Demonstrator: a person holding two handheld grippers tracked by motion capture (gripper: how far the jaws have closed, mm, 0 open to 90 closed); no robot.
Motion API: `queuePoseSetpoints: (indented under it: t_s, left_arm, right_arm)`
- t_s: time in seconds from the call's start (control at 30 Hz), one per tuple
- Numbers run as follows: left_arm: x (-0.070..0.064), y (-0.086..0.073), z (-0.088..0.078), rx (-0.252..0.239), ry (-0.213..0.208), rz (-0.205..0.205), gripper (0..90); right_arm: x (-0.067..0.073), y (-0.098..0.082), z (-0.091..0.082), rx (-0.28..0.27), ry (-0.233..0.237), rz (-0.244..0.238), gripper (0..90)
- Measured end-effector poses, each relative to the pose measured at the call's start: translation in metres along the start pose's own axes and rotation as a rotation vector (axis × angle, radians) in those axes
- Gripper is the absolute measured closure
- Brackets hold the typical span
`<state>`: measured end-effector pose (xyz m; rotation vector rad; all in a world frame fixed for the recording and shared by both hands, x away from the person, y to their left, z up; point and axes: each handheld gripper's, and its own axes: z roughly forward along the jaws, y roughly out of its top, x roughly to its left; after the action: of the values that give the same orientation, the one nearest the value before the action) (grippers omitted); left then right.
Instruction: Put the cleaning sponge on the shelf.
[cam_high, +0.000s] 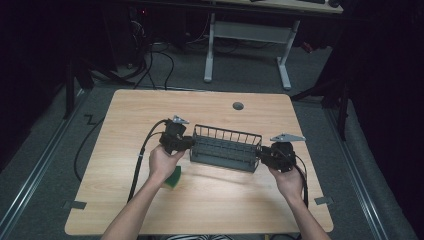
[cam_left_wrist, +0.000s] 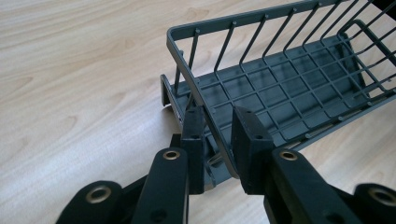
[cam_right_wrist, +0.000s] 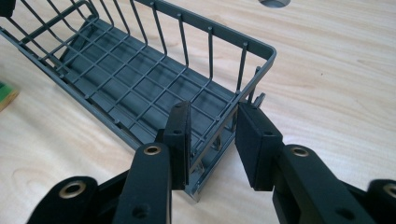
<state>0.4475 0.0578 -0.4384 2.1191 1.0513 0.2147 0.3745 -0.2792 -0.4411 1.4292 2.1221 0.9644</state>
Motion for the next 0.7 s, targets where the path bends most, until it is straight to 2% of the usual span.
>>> queuePoseSetpoints:
  t_s: [0.17,0.3,0.47,0.57,0.6,0.67,0.7]
  left_arm:
    - [-0.006,-0.008,-0.006,-0.001,0.003,-0.002,75.4]
    - [-0.007,-0.015,-0.011,-0.011,-0.017,-0.031,75.5]
    - [-0.012,-0.019,-0.013,-0.014,0.002,-0.026,74.7]
    - [-0.012,-0.02,-0.013,-0.014,-0.003,-0.017,72.4]
    - [-0.012,-0.02,-0.013,-0.018,-0.002,-0.018,65.1]
    - [-0.011,-0.021,-0.015,-0.028,0.002,-0.026,57.6]
    - [-0.01,-0.022,-0.017,-0.046,0.009,-0.041,52.5]
  right_arm:
    - [0.005,-0.008,-0.007,-0.009,0.016,0.001,66.4]
    - [0.008,-0.017,-0.013,-0.036,0.035,0.02,66.2]
    - [0.01,-0.02,-0.014,-0.032,0.045,0.021,63.4]
    - [0.009,-0.022,-0.014,-0.041,0.05,0.025,61.1]
    - [0.008,-0.023,-0.014,-0.049,0.038,0.032,56.4]
    - [0.007,-0.024,-0.014,-0.052,0.04,0.042,55.2]
    - [0.005,-0.026,-0.016,-0.074,0.044,0.056,51.3]
